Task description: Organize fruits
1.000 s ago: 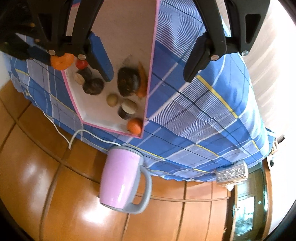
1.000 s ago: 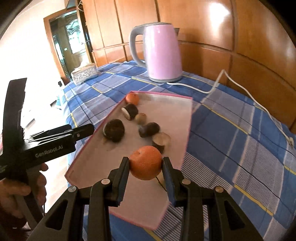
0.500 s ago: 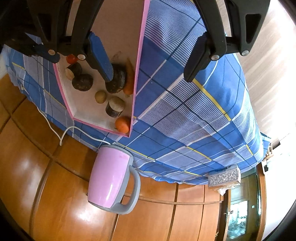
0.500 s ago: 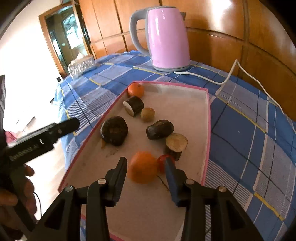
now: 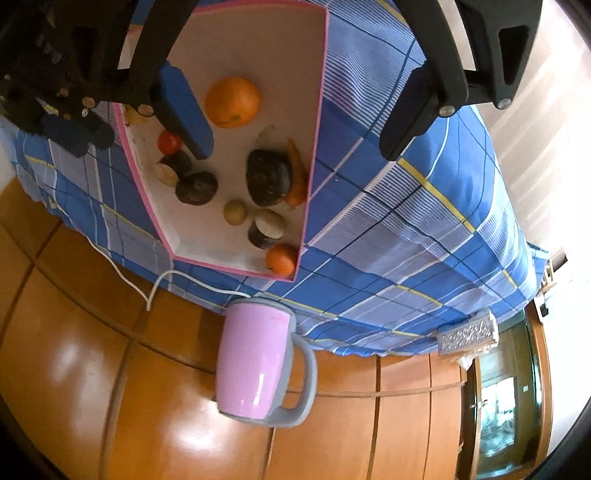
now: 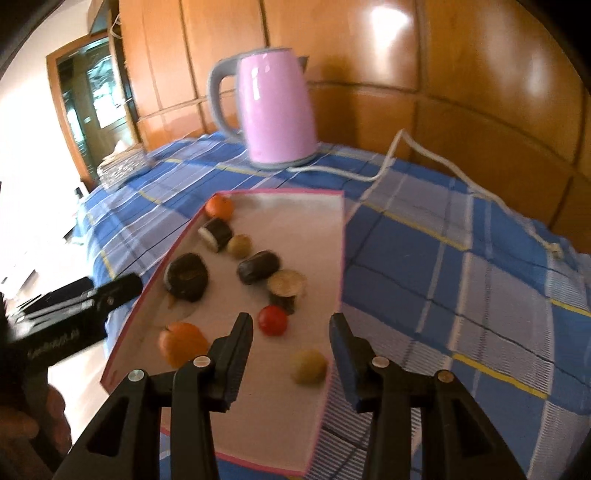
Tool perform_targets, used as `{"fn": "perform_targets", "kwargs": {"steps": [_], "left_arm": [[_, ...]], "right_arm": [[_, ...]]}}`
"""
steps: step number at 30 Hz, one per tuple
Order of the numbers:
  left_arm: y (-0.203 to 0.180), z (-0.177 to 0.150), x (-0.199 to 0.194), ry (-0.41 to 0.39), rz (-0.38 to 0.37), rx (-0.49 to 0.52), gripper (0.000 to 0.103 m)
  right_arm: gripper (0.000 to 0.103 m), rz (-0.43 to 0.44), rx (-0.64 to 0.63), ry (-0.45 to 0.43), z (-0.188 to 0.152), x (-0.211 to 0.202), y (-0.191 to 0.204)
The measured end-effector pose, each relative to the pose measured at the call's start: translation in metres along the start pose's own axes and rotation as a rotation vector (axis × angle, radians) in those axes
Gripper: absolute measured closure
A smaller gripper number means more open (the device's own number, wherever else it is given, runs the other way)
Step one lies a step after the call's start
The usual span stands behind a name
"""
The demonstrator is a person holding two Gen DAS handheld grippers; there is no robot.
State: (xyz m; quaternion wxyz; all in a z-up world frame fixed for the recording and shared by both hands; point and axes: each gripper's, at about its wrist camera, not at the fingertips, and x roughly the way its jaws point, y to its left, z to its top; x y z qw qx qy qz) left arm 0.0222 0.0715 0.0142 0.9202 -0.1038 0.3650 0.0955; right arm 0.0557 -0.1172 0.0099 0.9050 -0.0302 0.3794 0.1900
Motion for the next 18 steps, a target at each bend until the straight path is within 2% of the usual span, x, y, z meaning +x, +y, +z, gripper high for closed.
{"fn": "perform_targets", "kwargs": {"steps": [3, 5, 6, 7, 12, 18], "left_arm": [[-0.008, -0.007, -0.009, -0.019, -0.001, 0.031, 0.001], [-0.012, -0.012, -0.014, -0.031, -0.006, 0.04, 0.0], [-0.014, -0.014, -0.017, -0.038, -0.011, 0.042, 0.0], [-0.017, -0.018, -0.02, -0.047, -0.017, 0.047, 0.0], [-0.029, -0.028, -0.023, -0.045, -0.032, 0.076, 0.0], [-0.036, -0.031, -0.025, -0.058, -0.011, 0.104, 0.0]], "right_arm": [[0.057, -0.064, 0.014, -0.049, -0.004, -0.013, -0.004], [0.048, -0.105, 0.027, -0.078, -0.008, -0.021, -0.007], [0.039, -0.124, 0.037, -0.09, -0.011, -0.024, -0.009], [0.036, -0.137, 0.044, -0.097, -0.014, -0.026, -0.011], [0.036, -0.215, 0.08, -0.084, -0.031, -0.028, -0.021], [0.036, -0.249, 0.139, -0.092, -0.038, -0.035, -0.034]]}}
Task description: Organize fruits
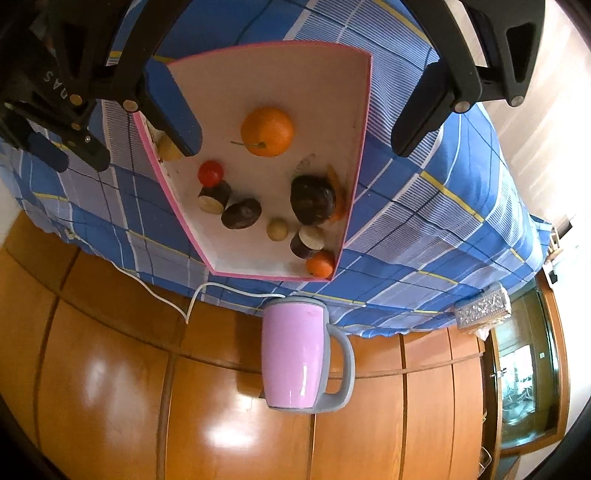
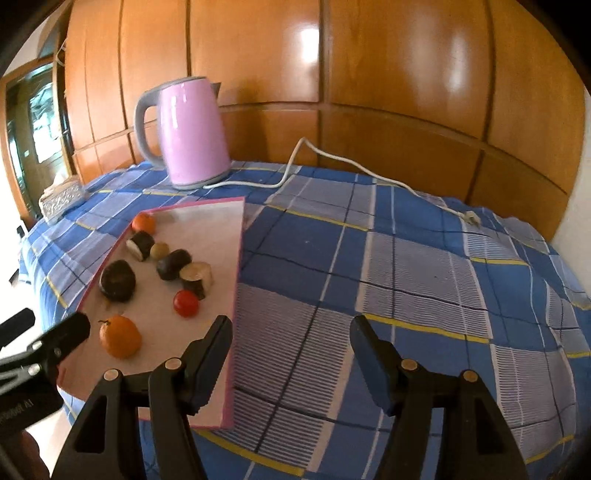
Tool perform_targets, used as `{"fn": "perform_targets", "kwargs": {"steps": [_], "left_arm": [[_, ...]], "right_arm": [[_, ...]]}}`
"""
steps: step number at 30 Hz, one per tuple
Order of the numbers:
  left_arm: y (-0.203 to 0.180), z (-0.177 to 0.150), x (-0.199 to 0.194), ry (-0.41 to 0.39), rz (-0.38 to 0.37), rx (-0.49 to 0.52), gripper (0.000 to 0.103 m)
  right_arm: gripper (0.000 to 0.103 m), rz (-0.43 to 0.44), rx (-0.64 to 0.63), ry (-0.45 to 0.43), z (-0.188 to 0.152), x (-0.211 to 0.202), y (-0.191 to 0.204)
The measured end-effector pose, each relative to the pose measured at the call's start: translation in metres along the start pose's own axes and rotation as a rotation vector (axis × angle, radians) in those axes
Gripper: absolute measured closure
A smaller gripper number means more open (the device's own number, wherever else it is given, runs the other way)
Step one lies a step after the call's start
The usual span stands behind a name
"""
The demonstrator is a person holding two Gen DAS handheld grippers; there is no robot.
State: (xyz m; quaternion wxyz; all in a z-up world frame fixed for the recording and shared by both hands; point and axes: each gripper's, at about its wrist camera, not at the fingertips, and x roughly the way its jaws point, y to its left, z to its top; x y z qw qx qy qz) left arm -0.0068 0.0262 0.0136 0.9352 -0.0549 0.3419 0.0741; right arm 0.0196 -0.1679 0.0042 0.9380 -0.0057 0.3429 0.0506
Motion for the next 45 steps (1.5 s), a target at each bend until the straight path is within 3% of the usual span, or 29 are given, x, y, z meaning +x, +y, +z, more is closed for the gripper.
{"fn": "perform_targets", "kwargs": {"steps": [19, 45], "left_arm": [[0.006, 0.0, 0.001, -0.015, 0.055, -0.045, 0.0], [0.005, 0.002, -0.001, -0.02, 0.044, -0.042, 0.0]], "right_arm": [[0.036, 0.004, -0.027, -0.002, -0.003, -0.001, 0.007], [0.035, 0.009, -0.049, -0.006, -0.002, -0.002, 0.012]]}}
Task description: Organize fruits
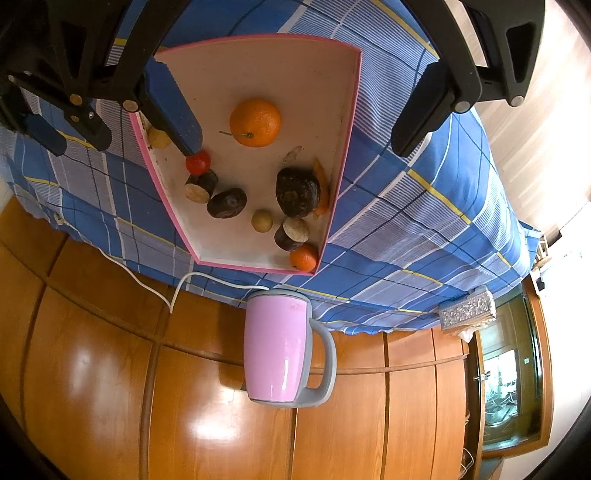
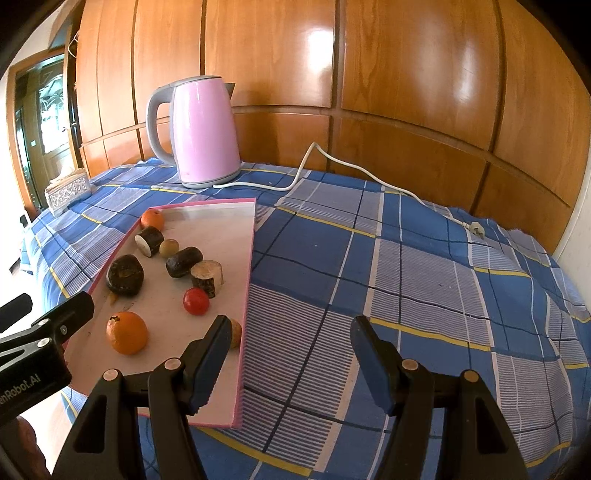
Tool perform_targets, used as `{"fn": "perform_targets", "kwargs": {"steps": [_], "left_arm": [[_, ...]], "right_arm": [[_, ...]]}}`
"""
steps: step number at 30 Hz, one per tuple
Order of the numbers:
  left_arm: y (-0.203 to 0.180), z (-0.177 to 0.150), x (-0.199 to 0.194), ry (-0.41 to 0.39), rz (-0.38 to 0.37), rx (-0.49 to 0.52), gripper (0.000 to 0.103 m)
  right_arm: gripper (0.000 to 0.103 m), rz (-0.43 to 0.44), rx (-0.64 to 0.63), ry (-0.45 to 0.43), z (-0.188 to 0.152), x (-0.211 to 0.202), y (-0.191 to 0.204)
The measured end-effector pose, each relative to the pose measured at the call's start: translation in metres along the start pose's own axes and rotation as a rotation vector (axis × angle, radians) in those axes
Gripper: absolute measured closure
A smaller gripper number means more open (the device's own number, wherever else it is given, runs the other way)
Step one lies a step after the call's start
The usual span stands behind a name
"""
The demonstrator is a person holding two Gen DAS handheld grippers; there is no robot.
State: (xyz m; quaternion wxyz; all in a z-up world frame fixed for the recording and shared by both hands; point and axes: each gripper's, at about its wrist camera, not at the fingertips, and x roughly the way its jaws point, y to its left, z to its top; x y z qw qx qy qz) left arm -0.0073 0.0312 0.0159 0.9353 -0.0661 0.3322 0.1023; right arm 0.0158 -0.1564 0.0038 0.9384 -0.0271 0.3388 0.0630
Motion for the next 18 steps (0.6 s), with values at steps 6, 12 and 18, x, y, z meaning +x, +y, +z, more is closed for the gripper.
{"fn": "perform_targets", "kwargs": {"steps": [6, 12, 18], "left_arm": [[0.0, -0.0002, 0.0003, 0.0, 0.0, 0.001, 0.0], [0.0, 0.0003, 0.0002, 0.002, 0.0, 0.001, 0.0], [0.0, 0.0003, 0.0007, 0.006, -0.001, 0.0, 0.0]], "right_arm": [[0.036, -0.001, -0.005, -0.003, 0.0006, -0.0008, 0.0004], [0.035, 0.001, -0.01, -0.005, 0.0004, -0.0004, 0.0004], [0.035, 0.0, -0.011, -0.004, 0.0001, -0.0006, 0.0009]]}}
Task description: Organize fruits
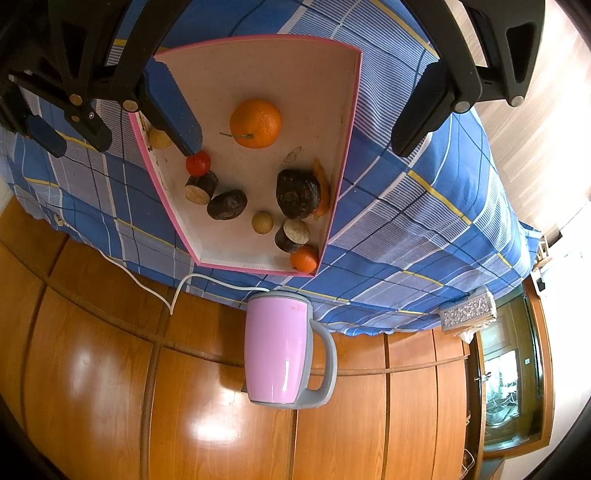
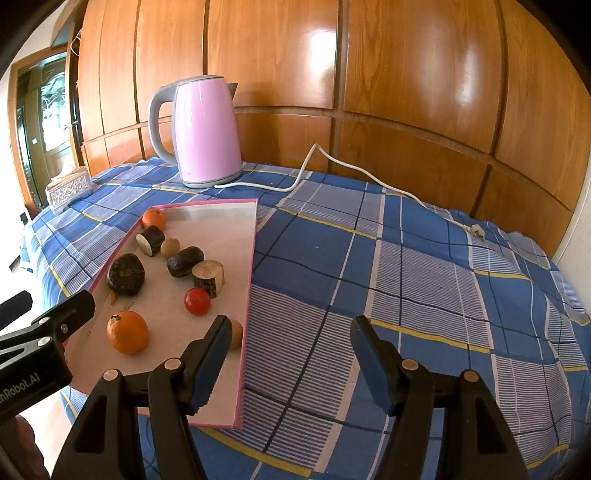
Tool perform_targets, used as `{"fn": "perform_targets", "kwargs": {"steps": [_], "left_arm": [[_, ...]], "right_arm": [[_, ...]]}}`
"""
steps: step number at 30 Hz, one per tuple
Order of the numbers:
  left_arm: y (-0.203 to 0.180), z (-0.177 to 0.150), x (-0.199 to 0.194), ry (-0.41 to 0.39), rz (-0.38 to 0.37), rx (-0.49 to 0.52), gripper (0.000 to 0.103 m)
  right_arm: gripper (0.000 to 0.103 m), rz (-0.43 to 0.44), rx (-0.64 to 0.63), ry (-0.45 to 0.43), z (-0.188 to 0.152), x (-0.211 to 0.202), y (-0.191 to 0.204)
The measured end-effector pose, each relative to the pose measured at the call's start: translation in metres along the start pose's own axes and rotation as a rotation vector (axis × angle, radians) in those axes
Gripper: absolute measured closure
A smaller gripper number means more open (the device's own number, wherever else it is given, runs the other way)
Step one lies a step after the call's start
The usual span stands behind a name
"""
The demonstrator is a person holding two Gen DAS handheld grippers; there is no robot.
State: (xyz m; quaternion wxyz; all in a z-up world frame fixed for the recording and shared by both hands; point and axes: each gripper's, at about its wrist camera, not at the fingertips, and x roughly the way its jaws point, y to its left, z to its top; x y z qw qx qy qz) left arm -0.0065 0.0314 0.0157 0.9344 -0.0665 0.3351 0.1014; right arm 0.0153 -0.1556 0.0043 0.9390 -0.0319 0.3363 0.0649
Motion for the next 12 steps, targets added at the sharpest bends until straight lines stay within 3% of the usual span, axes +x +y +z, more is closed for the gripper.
{"fn": "perform_targets", "kwargs": {"steps": [12], "left_arm": [[0.0006, -0.0017, 0.0023, 0.01, -0.019, 0.011, 0.003]], "right_arm": [[0.036, 0.003, 0.016, 0.004, -0.0002, 0.001, -0.0044]]}}
